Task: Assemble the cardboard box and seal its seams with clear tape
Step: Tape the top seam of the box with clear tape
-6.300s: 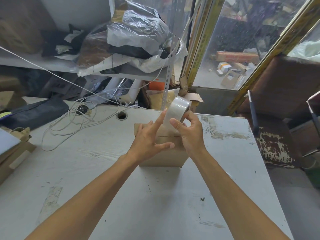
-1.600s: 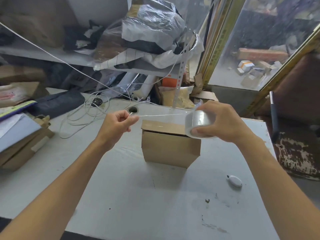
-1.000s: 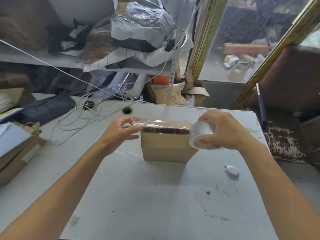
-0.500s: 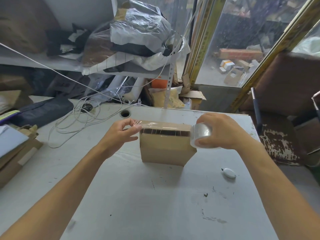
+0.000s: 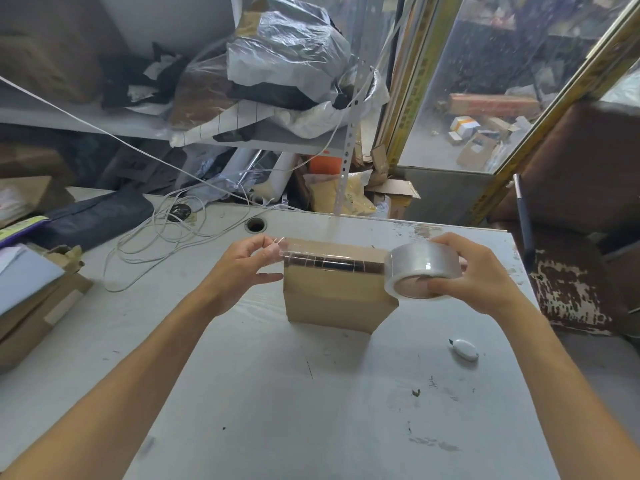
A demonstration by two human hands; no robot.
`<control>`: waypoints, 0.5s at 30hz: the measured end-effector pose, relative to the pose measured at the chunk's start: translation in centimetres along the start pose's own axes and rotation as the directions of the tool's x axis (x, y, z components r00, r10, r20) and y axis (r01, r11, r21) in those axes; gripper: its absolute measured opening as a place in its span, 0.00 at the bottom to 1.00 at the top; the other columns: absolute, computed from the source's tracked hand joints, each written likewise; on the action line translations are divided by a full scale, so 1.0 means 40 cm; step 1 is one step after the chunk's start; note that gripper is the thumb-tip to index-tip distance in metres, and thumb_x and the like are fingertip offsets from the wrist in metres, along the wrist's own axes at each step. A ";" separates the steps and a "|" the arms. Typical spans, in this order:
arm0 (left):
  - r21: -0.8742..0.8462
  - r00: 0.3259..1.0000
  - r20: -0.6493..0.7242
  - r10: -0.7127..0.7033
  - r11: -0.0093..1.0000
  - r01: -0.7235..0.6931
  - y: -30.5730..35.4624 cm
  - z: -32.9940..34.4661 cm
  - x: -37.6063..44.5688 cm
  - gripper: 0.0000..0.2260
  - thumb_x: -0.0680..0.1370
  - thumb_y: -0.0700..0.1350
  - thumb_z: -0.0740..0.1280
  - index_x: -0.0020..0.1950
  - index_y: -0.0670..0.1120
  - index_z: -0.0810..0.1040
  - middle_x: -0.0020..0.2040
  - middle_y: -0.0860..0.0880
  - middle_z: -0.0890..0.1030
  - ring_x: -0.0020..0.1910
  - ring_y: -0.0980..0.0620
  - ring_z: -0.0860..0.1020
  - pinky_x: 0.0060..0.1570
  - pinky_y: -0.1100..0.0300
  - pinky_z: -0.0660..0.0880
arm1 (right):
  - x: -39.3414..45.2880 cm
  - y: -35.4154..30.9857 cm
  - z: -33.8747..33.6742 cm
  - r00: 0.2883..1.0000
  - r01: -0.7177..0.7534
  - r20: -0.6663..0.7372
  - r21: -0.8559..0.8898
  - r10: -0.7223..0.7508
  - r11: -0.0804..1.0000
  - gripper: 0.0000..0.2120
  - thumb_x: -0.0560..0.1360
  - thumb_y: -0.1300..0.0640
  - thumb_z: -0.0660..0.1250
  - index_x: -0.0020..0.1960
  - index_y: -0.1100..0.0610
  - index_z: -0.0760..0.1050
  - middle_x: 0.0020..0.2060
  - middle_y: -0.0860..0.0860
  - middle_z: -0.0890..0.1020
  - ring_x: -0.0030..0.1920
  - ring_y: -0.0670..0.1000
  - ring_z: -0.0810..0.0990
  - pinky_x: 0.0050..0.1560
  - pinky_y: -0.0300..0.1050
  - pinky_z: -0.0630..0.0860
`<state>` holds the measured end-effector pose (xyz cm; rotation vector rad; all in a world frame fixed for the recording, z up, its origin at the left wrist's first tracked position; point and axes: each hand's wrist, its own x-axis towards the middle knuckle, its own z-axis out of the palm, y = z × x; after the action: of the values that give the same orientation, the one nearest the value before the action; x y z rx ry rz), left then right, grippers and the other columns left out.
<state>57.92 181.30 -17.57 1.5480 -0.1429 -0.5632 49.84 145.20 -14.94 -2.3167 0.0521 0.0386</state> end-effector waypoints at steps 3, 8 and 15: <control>-0.056 1.000 -0.002 0.001 0.998 -0.001 -0.005 -0.004 0.002 0.10 0.76 0.51 0.65 0.43 0.45 0.73 0.64 0.47 0.81 0.63 0.46 0.79 0.60 0.41 0.77 | -0.004 -0.012 0.014 0.999 -0.033 0.004 0.246 0.033 0.969 0.27 0.58 0.49 0.81 0.54 0.44 0.75 0.49 0.41 0.78 0.52 0.44 0.77 0.43 0.40 0.80; -0.114 1.000 0.004 -0.023 0.993 0.024 -0.005 -0.002 0.002 0.10 0.82 0.48 0.62 0.43 0.47 0.74 0.64 0.46 0.80 0.63 0.42 0.79 0.60 0.38 0.76 | 0.005 -0.061 0.049 0.999 0.019 -0.048 0.545 0.009 0.838 0.28 0.54 0.49 0.79 0.54 0.47 0.78 0.49 0.43 0.80 0.49 0.43 0.80 0.40 0.40 0.79; -0.087 0.999 -0.014 -0.035 0.996 0.033 0.001 -0.009 -0.006 0.10 0.82 0.49 0.62 0.44 0.47 0.75 0.65 0.47 0.80 0.64 0.43 0.78 0.58 0.38 0.77 | 0.045 -0.121 0.096 0.995 0.103 -0.070 0.578 -0.076 0.809 0.25 0.57 0.51 0.78 0.54 0.42 0.78 0.50 0.42 0.79 0.52 0.45 0.80 0.40 0.40 0.79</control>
<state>57.89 181.74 -17.49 1.4726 -0.0789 -0.5767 51.84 151.28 -14.08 -1.6967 -0.0233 -0.0687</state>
